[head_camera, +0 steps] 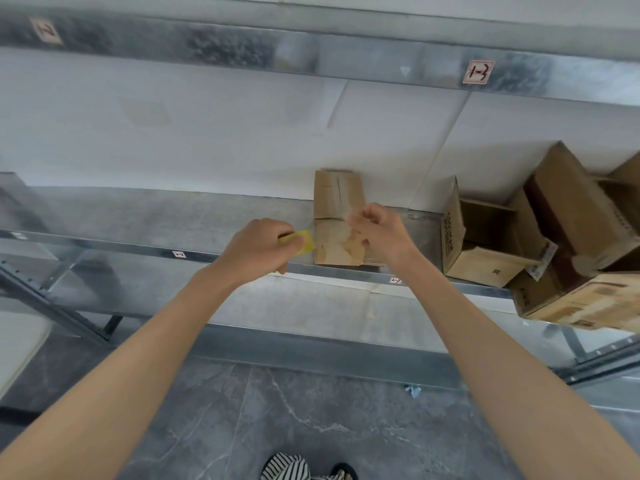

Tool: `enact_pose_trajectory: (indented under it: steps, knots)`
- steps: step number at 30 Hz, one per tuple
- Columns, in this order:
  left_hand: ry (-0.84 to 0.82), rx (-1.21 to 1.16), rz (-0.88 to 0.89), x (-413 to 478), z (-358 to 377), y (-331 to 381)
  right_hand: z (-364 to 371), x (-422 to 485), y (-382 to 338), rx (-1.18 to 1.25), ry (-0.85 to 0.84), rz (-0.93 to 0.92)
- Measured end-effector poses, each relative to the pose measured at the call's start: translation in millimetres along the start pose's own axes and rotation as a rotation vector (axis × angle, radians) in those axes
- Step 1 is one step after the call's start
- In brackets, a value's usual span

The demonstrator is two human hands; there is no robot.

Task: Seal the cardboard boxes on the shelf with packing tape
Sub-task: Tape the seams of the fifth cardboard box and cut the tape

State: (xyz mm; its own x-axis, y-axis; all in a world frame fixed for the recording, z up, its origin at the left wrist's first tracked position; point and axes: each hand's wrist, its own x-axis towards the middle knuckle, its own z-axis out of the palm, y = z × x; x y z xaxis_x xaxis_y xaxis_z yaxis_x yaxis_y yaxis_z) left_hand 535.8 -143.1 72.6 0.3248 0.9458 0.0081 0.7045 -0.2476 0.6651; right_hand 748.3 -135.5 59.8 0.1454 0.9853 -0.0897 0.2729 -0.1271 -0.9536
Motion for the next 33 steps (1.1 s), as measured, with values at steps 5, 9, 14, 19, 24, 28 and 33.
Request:
enact_pose_trajectory:
  steps: [5,9,14,19,24,28,33]
  knots:
    - [-0.152,-0.153,-0.057,-1,-1,6,-8,3,-4,0.090,0.092,-0.085]
    - [-0.094,0.107,-0.023,7,-11,-4,-17,6,-6,0.071,0.160,-0.139]
    - [0.019,0.067,-0.073,15,-22,-18,-29,12,4,0.074,0.272,-0.113]
    - [0.047,0.065,-0.051,31,-20,-27,-35,18,17,0.020,0.308,-0.045]
    - [0.169,0.224,-0.040,55,-22,-31,-35,23,28,0.020,0.379,0.020]
    - [0.220,0.296,-0.023,68,-18,-32,-36,28,36,0.023,0.386,0.049]
    - [0.197,0.350,-0.046,80,-11,-37,-36,36,46,0.028,0.371,0.063]
